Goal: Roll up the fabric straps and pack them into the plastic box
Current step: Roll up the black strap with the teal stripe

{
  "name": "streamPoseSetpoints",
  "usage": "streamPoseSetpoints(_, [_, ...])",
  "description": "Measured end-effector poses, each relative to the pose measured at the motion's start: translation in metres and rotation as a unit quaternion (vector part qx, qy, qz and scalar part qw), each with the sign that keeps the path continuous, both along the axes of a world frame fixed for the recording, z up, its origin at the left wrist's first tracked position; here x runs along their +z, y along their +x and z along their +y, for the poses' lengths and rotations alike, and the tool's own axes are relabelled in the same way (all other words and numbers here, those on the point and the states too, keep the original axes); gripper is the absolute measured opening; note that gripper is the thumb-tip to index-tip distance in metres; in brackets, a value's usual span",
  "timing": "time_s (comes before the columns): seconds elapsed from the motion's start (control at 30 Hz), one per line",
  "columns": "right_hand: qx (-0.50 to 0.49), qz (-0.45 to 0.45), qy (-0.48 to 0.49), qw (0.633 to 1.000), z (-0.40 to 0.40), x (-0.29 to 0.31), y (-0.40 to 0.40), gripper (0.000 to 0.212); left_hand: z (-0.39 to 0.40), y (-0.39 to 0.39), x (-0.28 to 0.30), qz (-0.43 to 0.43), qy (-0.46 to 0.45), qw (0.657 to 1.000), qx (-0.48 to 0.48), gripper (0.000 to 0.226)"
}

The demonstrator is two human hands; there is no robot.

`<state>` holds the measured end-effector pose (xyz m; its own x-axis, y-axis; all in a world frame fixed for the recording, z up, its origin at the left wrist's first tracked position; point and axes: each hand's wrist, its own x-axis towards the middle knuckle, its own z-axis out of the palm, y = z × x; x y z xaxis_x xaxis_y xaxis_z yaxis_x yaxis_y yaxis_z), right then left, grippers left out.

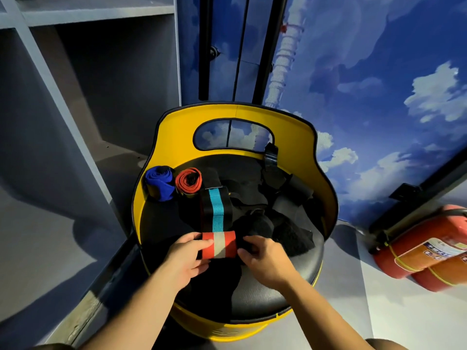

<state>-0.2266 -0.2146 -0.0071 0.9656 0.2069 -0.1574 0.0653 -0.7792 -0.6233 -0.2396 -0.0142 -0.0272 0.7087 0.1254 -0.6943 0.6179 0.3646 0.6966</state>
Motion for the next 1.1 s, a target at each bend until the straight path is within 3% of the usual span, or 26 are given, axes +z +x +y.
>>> streamPoseSetpoints(0.17, [-0.022,-0.118,-0.059,0.991,-0.022,0.017,0.008,0.02,0.0,-0.002,0.001,-0.009,0.03,0.999,-0.01,0.035])
streamPoseSetpoints(0.33, [0.066,-0.202,-0.087,0.973,-0.026,0.016,0.019,0.027,0.001,-0.003,0.006,-0.013,0.066,0.997,-0.025,0.031])
streamPoseSetpoints(0.5, [0.068,-0.13,-0.186,0.971,-0.032,0.005,0.038,0.063,0.005,-0.006,0.005,-0.012,0.096,0.995,-0.031,0.033])
streamPoseSetpoints(0.6, [0.102,-0.091,-0.249,0.959,-0.032,0.005,0.044,0.072,0.006,-0.008,0.003,-0.009,0.098,0.995,-0.027,0.034])
streamPoseSetpoints(0.8, [0.138,-0.106,-0.291,0.941,-0.034,-0.005,0.051,0.063,0.006,-0.009,0.005,-0.014,0.087,0.996,-0.025,0.036])
streamPoseSetpoints(1.1, [0.103,-0.156,-0.262,0.947,-0.047,-0.016,0.075,0.053,-0.004,-0.001,0.009,-0.04,0.05,0.998,0.014,0.027])
